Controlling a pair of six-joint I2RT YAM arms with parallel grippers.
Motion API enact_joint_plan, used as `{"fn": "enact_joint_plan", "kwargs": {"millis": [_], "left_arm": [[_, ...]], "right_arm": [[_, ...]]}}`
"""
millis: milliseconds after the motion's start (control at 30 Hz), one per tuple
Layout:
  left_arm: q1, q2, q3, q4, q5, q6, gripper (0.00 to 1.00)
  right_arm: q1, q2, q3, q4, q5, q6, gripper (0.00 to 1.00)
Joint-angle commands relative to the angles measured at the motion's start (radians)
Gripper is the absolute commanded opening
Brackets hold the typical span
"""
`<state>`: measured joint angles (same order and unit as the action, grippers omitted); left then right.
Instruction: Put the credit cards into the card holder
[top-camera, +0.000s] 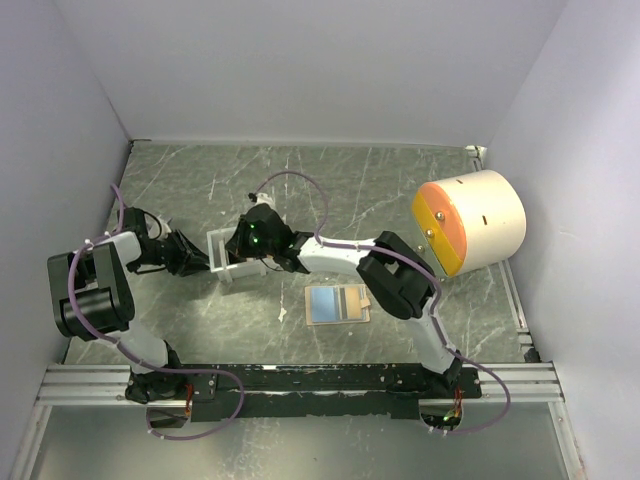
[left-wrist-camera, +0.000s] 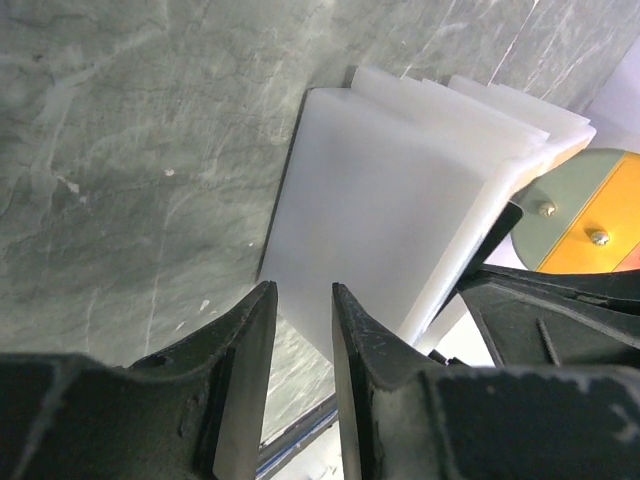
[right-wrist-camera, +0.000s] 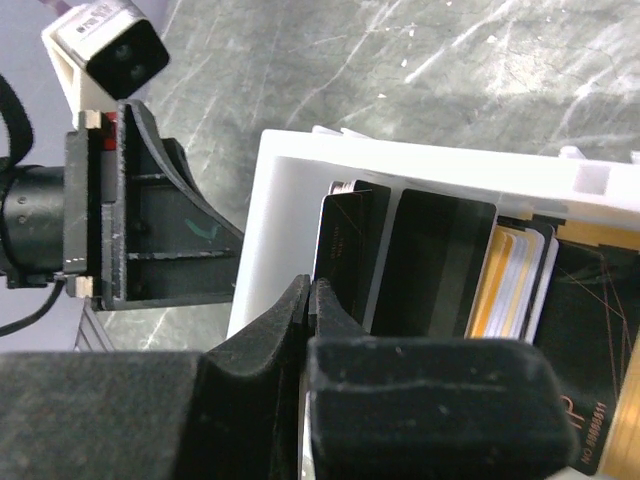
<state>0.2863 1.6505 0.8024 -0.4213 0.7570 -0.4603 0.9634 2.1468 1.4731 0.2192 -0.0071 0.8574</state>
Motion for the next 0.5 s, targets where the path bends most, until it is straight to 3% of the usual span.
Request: {"fn": "enact_joint_plan", "kwargs": {"millis": [0,300,467], "left_arm": [[-0.005,-0.083,0.018,-0.030,-0.060,0.004,0.41],[-0.010,-0.311,0.104,-0.121,-0.242,0.006,0.47],[-0.134,-0.429,0.117,-0.126,-0.297,0.016,0.51]], "right_arm": [[-0.007,-0.078,-0.037,-0.002,0.036,-0.019,0.00],[-0.059,-0.274,-0.231,0.046,0.034,0.013,0.00],[-0.071,-0.420,-0.368,0.062,0.033,0.022,0.00]]}}
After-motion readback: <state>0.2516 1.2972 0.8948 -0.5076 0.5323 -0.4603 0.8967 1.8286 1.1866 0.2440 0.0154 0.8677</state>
